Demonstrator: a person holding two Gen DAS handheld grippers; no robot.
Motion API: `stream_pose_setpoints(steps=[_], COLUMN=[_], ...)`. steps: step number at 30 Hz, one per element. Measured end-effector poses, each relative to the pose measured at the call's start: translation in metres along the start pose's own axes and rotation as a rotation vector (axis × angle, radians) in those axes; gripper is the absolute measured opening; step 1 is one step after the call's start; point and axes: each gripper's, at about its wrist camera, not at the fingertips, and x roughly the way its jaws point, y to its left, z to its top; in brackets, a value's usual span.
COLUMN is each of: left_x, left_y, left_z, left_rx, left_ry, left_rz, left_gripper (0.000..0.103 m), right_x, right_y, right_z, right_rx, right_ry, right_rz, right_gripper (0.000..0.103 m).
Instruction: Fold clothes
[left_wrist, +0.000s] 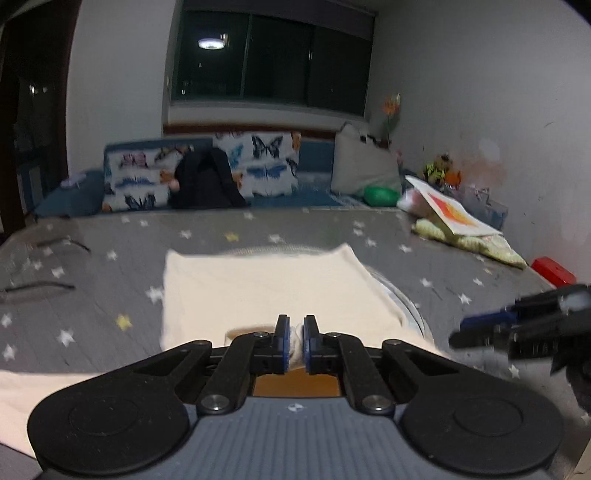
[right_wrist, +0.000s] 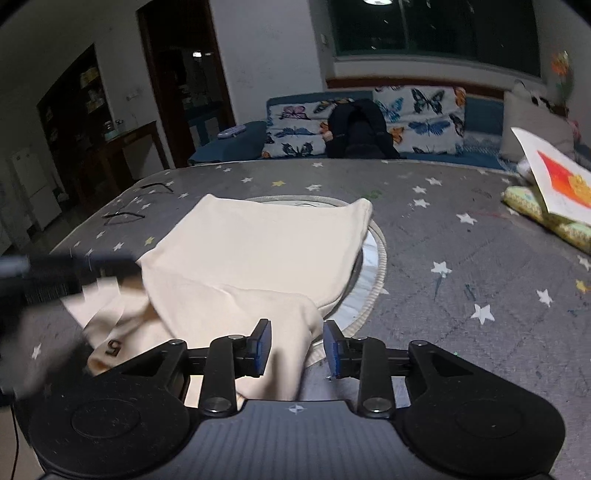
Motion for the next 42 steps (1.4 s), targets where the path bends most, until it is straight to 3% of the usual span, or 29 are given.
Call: stream_pose_setpoints(steps=[4, 9, 20, 23, 25, 28, 37, 42], left_x=[0.008, 0.015, 0.018, 0.017, 0.014, 0.008, -0.006, -0.016], left_y=[0.006, 0.011, 0.015, 0.017, 0.022, 0.028, 0.051, 0.057], left_z=[-0.007, -0.02, -0.023, -0.026, -0.028, -0.031, -0.053, -0.047], left_rx=[0.002, -0.005, 0.012, 0.024, 0.023, 0.025, -0.025, -0.077], left_ry=[0.051, 0.097, 0.115, 0.12, 0.12, 0.116, 0.151, 0.113], left_rz=[0.022, 0.043, 0.064, 0.079, 0.09, 0.107, 0.167, 0.136], left_gripper=[0.007, 0.008, 0.012, 0.022, 0.023, 0.029, 0.034, 0.039], right_x=[0.005, 0.017, 0.042, 0.06, 0.067, 0.061, 0.065, 0.057], right_y=[0.016, 0.02, 0.016, 0.015, 0.013, 0.017, 0.052, 0.075], right_z=[-0.006, -0.008, 0.016, 0.012, 0.008, 0.008, 0.006, 0.017], right_rx=[-0.061, -0.051, 0.027, 0.011, -0.002, -0.028, -0.165, -0.186], right_ry=[0.003, 0.046, 0.01, 0.052, 0.07, 0.057, 0.091, 0.048], right_rz=[0.022, 0.062, 0.076, 0.032, 0.009, -0.002, 0.011, 0.073], right_gripper=[0.035, 0.034, 0.033, 0.031, 0.024, 0.025, 0.029, 0.032])
